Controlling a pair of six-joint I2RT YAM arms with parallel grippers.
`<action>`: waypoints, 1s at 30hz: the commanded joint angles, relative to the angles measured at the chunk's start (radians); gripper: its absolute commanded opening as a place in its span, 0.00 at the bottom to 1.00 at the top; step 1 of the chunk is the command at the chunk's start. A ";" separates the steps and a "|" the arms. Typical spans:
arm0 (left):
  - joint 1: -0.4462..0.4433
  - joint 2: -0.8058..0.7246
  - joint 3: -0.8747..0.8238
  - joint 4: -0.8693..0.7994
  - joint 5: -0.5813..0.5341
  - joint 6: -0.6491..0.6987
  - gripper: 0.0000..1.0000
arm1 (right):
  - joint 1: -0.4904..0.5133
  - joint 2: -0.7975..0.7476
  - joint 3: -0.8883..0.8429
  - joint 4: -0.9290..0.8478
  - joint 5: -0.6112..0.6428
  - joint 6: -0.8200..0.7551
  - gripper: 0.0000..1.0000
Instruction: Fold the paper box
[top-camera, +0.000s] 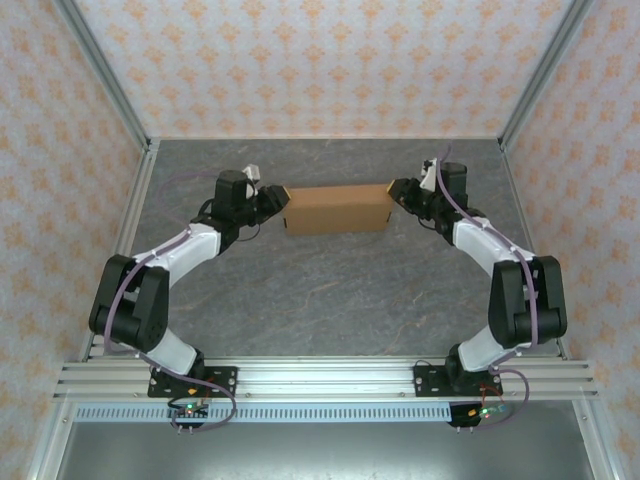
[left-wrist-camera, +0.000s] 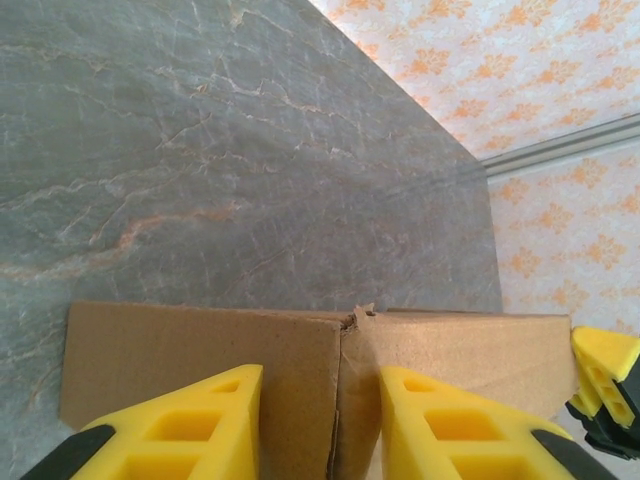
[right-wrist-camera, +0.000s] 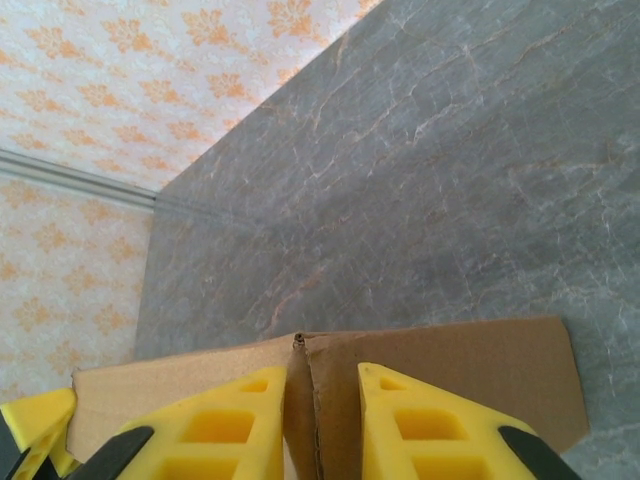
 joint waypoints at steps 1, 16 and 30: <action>-0.056 -0.030 -0.075 -0.128 0.003 0.032 0.33 | 0.057 -0.058 -0.061 -0.096 -0.056 -0.046 0.22; -0.175 -0.202 -0.297 -0.132 -0.093 0.023 0.41 | 0.106 -0.310 -0.335 -0.072 0.016 -0.091 0.25; -0.183 -0.242 -0.259 -0.294 -0.260 0.134 0.52 | 0.114 -0.336 -0.277 -0.300 0.307 -0.205 0.38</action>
